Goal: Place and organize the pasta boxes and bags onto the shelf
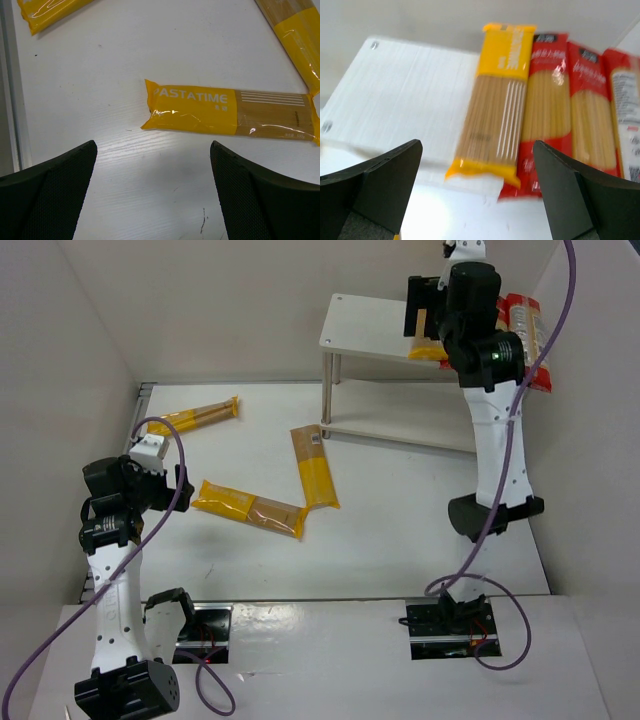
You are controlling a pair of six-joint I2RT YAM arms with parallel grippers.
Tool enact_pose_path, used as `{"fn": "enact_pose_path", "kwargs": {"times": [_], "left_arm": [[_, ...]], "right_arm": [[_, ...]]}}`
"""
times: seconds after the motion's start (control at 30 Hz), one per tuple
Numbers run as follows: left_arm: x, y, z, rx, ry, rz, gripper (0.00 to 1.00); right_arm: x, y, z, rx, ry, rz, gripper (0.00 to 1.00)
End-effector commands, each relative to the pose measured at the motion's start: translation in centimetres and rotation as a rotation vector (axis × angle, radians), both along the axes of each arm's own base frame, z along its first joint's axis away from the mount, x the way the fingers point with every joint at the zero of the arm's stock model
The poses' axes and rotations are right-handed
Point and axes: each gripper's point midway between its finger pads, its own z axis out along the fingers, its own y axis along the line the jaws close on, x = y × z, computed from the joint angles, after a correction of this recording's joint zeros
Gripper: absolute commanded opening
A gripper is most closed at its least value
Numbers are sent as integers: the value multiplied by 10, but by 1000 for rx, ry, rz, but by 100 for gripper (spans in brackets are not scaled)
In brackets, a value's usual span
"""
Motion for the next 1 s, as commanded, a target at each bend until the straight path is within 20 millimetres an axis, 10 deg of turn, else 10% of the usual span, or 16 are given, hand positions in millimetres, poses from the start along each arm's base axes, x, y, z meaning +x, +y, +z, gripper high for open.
{"fn": "enact_pose_path", "kwargs": {"times": [0.0,0.33,0.57,0.97], "left_arm": [[4,-2,13,9,-43,-25,99],[0,-5,22,19,-78,-22,99],[-2,-3,30,17,-98,8,99],[-15,-19,50,21,-186,-59,99]], "right_arm": [[-28,17,-8,44,57,98,100],[-120,8,-98,35,128,196,100],[-180,-21,-210,-55,263,182,100],[-227,-32,-211,-9,96,321,100]]}}
